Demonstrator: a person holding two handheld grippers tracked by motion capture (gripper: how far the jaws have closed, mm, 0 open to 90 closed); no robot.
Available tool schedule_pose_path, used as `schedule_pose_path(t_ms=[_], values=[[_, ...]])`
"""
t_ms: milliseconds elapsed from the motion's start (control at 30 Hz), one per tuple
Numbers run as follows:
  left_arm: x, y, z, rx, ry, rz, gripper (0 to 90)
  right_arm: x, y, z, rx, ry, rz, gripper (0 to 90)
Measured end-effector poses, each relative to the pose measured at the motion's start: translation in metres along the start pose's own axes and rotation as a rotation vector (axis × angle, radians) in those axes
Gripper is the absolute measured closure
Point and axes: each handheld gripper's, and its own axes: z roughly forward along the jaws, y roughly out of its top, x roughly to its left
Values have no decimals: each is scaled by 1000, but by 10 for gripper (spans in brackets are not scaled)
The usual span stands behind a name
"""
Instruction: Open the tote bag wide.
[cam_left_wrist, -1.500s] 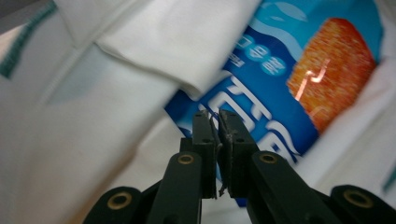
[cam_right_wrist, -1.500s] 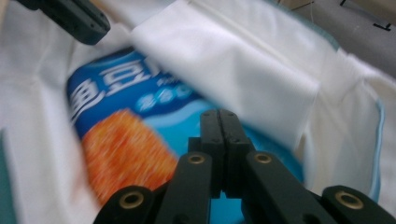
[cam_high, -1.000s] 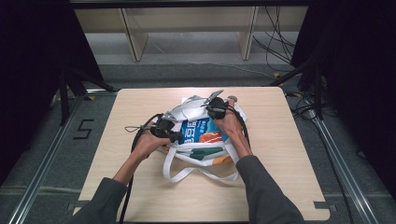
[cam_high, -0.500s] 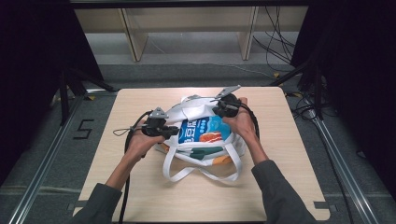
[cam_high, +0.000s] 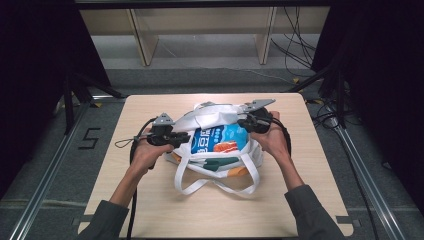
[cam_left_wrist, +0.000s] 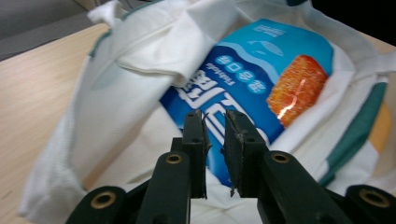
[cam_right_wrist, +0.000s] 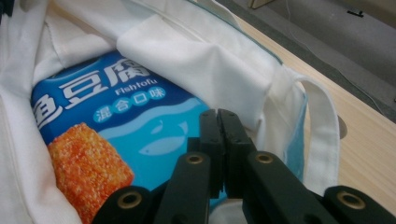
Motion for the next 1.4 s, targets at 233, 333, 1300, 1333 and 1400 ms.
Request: schedule_pose_path(t_ms=[233, 333, 1300, 1333, 1400], values=[[28, -7, -7, -19, 58, -88, 780, -15, -21, -10, 4, -7, 48, 899], [29, -9, -11, -38, 48, -93, 781, -15, -25, -15, -23, 4, 63, 899], [2, -23, -50, -99, -13, -77, 675, 0, -62, -67, -110, 2, 96, 777], [2, -24, -51, -96, -19, -73, 670, 2, -63, -67, -107, 4, 112, 774], [2, -25, -52, -90, -19, -74, 664, 0, -64, -67, -110, 0, 93, 771]])
